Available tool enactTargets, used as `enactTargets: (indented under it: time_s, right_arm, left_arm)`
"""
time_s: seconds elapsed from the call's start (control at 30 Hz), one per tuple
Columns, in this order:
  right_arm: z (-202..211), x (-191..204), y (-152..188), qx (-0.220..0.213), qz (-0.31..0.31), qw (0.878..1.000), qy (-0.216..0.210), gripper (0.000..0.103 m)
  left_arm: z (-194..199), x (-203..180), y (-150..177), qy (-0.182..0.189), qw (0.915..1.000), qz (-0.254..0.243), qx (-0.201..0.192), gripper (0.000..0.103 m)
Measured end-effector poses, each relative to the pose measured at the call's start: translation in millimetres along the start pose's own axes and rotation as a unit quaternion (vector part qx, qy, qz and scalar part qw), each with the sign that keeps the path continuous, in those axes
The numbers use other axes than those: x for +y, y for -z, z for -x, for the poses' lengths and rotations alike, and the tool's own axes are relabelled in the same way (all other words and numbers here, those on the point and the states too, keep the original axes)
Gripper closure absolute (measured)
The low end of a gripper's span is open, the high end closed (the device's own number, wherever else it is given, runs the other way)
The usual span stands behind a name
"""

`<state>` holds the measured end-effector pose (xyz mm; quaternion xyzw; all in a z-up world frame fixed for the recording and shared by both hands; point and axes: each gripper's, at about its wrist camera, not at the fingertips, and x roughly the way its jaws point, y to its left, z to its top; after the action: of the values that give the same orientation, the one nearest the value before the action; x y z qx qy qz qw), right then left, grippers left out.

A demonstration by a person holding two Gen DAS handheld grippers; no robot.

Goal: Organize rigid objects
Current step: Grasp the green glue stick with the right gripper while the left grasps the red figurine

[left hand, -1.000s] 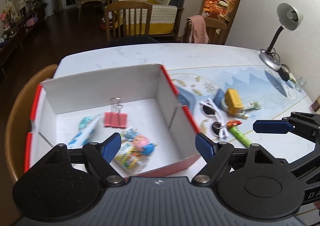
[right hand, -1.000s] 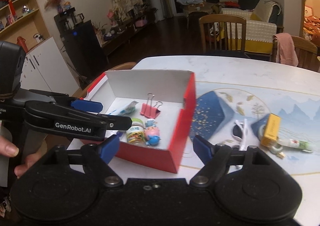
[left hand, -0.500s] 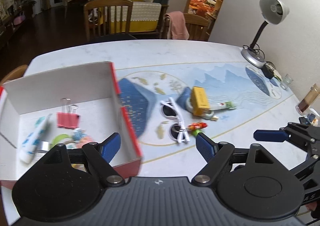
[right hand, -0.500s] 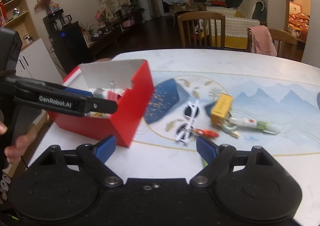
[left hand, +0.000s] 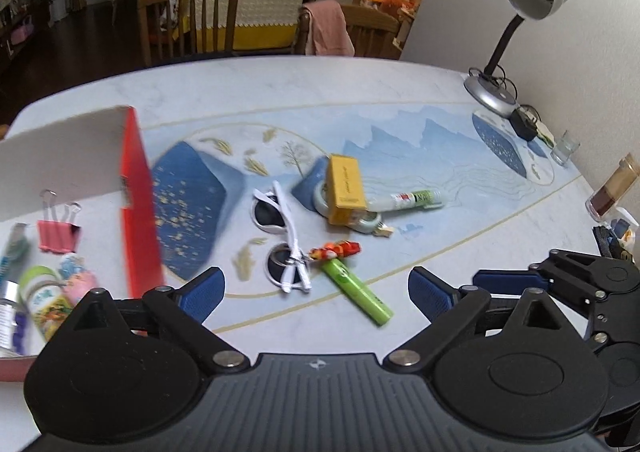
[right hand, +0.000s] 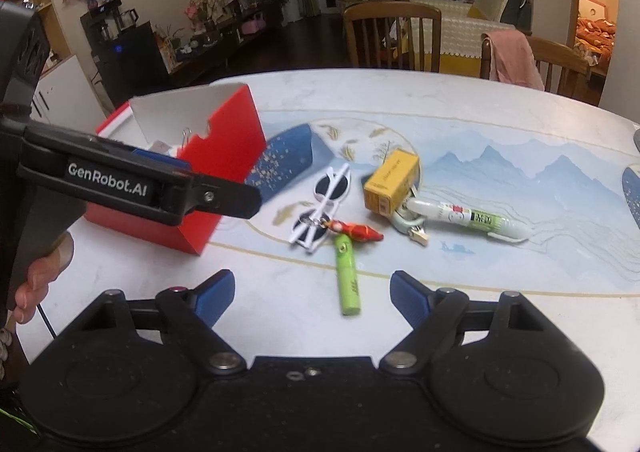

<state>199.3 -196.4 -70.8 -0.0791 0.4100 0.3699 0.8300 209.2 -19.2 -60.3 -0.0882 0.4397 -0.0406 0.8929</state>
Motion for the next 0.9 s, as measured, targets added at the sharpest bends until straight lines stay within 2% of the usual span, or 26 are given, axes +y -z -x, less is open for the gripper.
enactTargets:
  time_s: [0.17,0.4,0.67,0.9]
  right_arm:
    - [-16.0,-9.7,8.7,0.011,0.011,1.000,0.001,0.026]
    - [-37.0,-21.3,13.3,0.017,0.011,1.000,-0.007,0.031]
    - [-55.1,-33.3,16.2,0.020,-0.005,1.000,-0.016,0.050]
    - [-67.1,-38.1,15.6,0.024,-0.009,0.999,-0.025,0.056]
  left_arm:
    - [-20.6,-16.0,-2.3,-0.002,0.9999,-0.011,0.001,0.004]
    - [-47.0,-25.5,-7.2,-0.001,0.9999,-0.015,0.003,0.004]
    - [-67.7,-35.5,-9.8,-0.007,0.9993,-0.038,-0.004,0.004]
    - [-84.8,-38.5,-9.5,-0.018,0.9979,-0.063,0.004,0.005]
